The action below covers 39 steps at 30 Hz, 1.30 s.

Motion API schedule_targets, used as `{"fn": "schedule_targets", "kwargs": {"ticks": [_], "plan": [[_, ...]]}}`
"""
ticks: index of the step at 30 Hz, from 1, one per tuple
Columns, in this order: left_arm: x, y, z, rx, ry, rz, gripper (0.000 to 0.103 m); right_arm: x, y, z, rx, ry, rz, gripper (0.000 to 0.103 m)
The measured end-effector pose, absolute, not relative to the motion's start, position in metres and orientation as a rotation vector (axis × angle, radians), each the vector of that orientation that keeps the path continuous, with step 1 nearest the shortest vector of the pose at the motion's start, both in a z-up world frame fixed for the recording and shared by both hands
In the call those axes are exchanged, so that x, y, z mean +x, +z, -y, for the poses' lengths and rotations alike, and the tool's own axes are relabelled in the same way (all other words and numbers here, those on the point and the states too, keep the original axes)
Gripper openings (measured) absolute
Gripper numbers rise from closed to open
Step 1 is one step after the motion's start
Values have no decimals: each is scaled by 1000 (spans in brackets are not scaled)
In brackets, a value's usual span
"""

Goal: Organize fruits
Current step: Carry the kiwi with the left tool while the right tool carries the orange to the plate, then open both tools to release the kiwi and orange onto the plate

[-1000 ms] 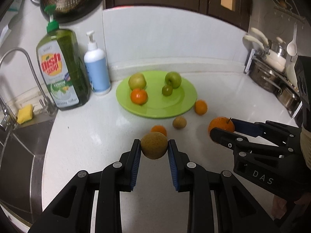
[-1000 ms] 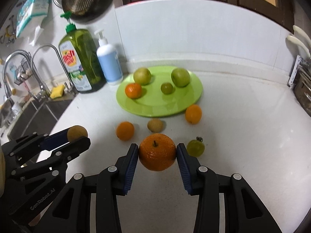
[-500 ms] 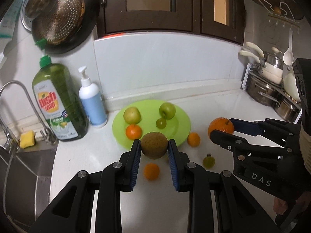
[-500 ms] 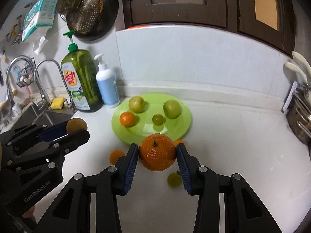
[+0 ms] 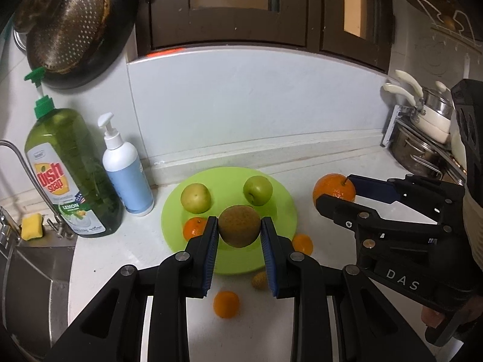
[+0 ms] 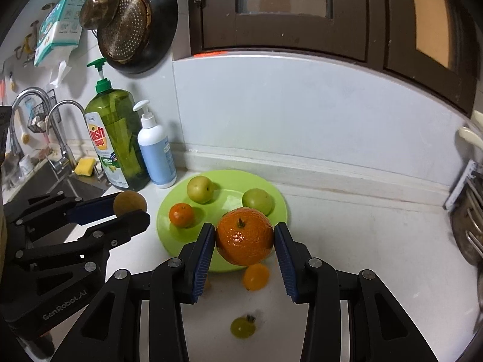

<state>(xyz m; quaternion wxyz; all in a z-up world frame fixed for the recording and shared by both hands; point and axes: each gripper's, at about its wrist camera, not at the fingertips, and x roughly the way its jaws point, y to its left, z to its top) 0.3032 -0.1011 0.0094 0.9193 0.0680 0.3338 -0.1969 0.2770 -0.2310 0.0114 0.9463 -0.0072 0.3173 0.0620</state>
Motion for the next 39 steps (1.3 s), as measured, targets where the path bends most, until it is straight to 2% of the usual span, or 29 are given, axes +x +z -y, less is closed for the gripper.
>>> {"fn": "schedule_targets", "kwargs": {"ticks": [18, 39], "plan": [[361, -40, 122, 142, -381, -834, 28, 356, -35, 246, -19, 215, -785, 42], [388, -74, 128, 142, -389, -924, 28, 390, -72, 248, -32, 255, -883, 42]]}}
